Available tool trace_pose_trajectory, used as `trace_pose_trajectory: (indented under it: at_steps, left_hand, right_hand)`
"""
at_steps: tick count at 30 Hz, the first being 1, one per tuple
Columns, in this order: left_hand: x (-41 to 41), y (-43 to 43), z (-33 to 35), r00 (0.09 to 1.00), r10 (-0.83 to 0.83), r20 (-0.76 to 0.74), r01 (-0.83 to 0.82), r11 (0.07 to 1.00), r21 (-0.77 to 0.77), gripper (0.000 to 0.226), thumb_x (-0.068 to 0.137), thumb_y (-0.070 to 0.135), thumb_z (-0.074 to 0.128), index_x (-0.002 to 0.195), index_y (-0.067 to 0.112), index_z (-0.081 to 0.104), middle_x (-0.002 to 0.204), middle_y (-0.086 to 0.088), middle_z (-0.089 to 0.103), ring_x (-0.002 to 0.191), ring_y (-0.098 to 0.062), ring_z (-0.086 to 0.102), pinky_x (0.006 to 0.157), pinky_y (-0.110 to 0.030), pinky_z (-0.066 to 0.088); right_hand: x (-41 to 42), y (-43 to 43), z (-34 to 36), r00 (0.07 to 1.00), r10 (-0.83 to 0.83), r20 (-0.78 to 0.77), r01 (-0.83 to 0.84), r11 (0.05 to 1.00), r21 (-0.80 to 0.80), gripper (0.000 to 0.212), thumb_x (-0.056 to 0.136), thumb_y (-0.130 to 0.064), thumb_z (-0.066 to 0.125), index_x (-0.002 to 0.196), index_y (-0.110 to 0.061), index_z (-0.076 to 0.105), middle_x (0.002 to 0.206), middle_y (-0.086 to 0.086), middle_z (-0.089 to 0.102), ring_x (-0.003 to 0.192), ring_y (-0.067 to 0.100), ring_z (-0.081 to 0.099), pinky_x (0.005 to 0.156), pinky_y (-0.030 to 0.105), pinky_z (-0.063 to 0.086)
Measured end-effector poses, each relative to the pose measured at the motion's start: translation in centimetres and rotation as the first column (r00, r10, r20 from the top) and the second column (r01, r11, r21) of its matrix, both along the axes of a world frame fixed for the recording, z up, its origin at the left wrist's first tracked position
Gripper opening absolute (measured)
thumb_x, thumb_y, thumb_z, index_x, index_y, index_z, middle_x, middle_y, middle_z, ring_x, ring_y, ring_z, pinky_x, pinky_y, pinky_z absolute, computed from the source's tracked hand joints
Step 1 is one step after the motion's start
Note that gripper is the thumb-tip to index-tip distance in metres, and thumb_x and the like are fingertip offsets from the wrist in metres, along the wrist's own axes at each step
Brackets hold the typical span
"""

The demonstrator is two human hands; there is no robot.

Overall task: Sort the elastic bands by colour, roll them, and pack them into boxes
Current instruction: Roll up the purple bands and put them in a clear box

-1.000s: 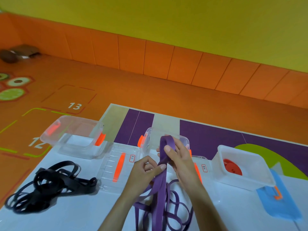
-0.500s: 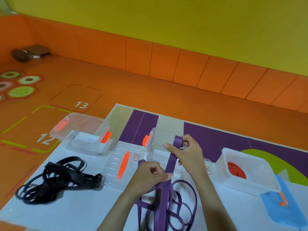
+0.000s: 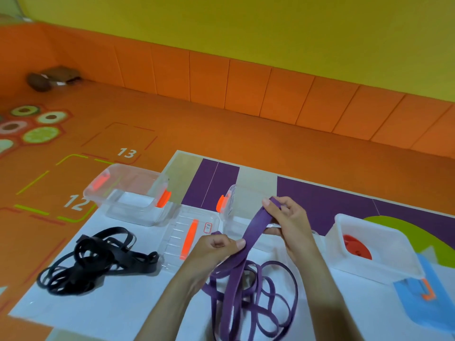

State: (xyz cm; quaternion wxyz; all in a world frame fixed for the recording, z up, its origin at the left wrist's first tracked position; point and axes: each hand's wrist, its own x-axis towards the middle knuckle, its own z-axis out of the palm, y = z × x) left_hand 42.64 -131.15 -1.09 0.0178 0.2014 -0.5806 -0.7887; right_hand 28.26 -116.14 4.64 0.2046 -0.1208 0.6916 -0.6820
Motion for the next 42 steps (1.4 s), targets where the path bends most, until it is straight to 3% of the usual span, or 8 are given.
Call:
trace_pose_trajectory:
  at_steps: [5, 8, 13, 18, 23, 33, 39, 42]
  left_hand:
    - [-0.8, 0.5, -0.1, 0.997, -0.066, 0.048, 0.07, 0.992, -0.109, 0.04, 0.078, 0.024, 0.094, 0.068, 0.012, 0.057, 0.083, -0.008, 0.078, 0.073, -0.009, 0.073, 0.069, -0.015, 0.053]
    - [-1.6, 1.1, -0.1, 0.994, -0.076, 0.083, 0.09, 0.978, -0.186, 0.031, 0.08, 0.005, 0.091, 0.082, 0.01, 0.06, 0.093, -0.003, 0.08, 0.086, -0.011, 0.076, 0.077, -0.02, 0.057]
    - [-3.3, 3.8, 1.5, 0.992, -0.088, -0.086, 0.042, 0.899, -0.435, 0.049, 0.078, 0.041, 0.091, 0.121, 0.041, 0.066, 0.125, 0.023, 0.071, 0.121, 0.004, 0.063, 0.1, -0.012, 0.048]
    - [-4.5, 6.0, 2.5, 0.957, 0.023, -0.29, -0.171, 0.85, -0.498, 0.02, 0.089, 0.034, 0.085, 0.107, 0.037, 0.076, 0.107, 0.021, 0.078, 0.107, -0.005, 0.072, 0.093, -0.015, 0.053]
    - [-4.4, 5.5, 1.6, 0.946, 0.067, -0.316, -0.24, 0.802, -0.547, 0.029, 0.091, 0.014, 0.083, 0.114, 0.031, 0.08, 0.11, 0.016, 0.075, 0.108, -0.008, 0.071, 0.092, -0.016, 0.053]
    - [-4.0, 4.5, 1.3, 0.965, 0.027, -0.261, -0.199, 0.726, -0.658, 0.046, 0.094, 0.026, 0.081, 0.137, 0.037, 0.067, 0.114, 0.026, 0.072, 0.116, 0.003, 0.064, 0.098, -0.011, 0.048]
    - [-4.0, 4.5, 0.9, 0.959, 0.065, -0.277, -0.23, 0.75, -0.62, 0.037, 0.09, 0.006, 0.079, 0.118, 0.03, 0.073, 0.113, 0.02, 0.074, 0.11, -0.005, 0.071, 0.095, -0.028, 0.06]
    - [-3.8, 4.7, 0.8, 0.957, 0.067, -0.282, -0.225, 0.787, -0.574, 0.024, 0.087, 0.027, 0.084, 0.103, 0.039, 0.07, 0.104, 0.019, 0.075, 0.101, -0.006, 0.072, 0.087, -0.023, 0.061]
  right_hand:
    - [-0.3, 1.2, -1.2, 0.958, -0.178, -0.226, 0.206, 0.972, 0.108, 0.036, 0.084, -0.03, 0.09, 0.074, -0.014, 0.06, 0.054, 0.004, 0.058, 0.045, 0.013, 0.046, 0.047, 0.019, 0.041]
    - [-0.1, 2.1, -1.1, 0.948, -0.226, -0.226, 0.247, 0.966, 0.07, 0.031, 0.083, -0.028, 0.091, 0.081, -0.016, 0.062, 0.054, 0.003, 0.057, 0.043, 0.014, 0.047, 0.045, 0.022, 0.04]
    - [0.8, 2.8, -0.5, 0.957, -0.184, -0.226, 0.204, 0.977, 0.069, 0.026, 0.089, -0.022, 0.085, 0.1, -0.021, 0.062, 0.06, 0.002, 0.066, 0.044, 0.015, 0.056, 0.048, 0.023, 0.047]
    - [1.5, 2.7, -0.1, 0.956, -0.192, -0.223, 0.217, 0.972, 0.092, 0.024, 0.091, -0.021, 0.083, 0.095, -0.019, 0.06, 0.063, 0.002, 0.071, 0.056, 0.011, 0.063, 0.058, 0.02, 0.05]
    - [1.3, 4.2, 0.5, 0.99, -0.076, -0.121, 0.093, 0.985, 0.144, 0.029, 0.091, -0.037, 0.082, 0.102, -0.018, 0.063, 0.074, 0.002, 0.08, 0.071, 0.009, 0.075, 0.067, 0.013, 0.054]
    - [1.0, 5.1, -0.1, 0.983, -0.02, 0.181, 0.031, 0.998, -0.058, 0.018, 0.095, -0.015, 0.077, 0.108, -0.004, 0.075, 0.102, 0.017, 0.08, 0.094, 0.032, 0.081, 0.082, 0.029, 0.064]
    - [0.9, 4.4, -1.2, 0.971, -0.044, 0.235, 0.047, 0.999, -0.007, 0.015, 0.091, -0.016, 0.082, 0.105, -0.013, 0.079, 0.098, 0.01, 0.082, 0.092, 0.023, 0.08, 0.079, 0.026, 0.062]
    - [0.8, 4.3, -1.6, 0.967, -0.022, 0.254, 0.026, 1.0, -0.012, 0.033, 0.082, -0.028, 0.087, 0.109, -0.018, 0.072, 0.096, 0.01, 0.082, 0.088, 0.02, 0.078, 0.079, 0.025, 0.059]
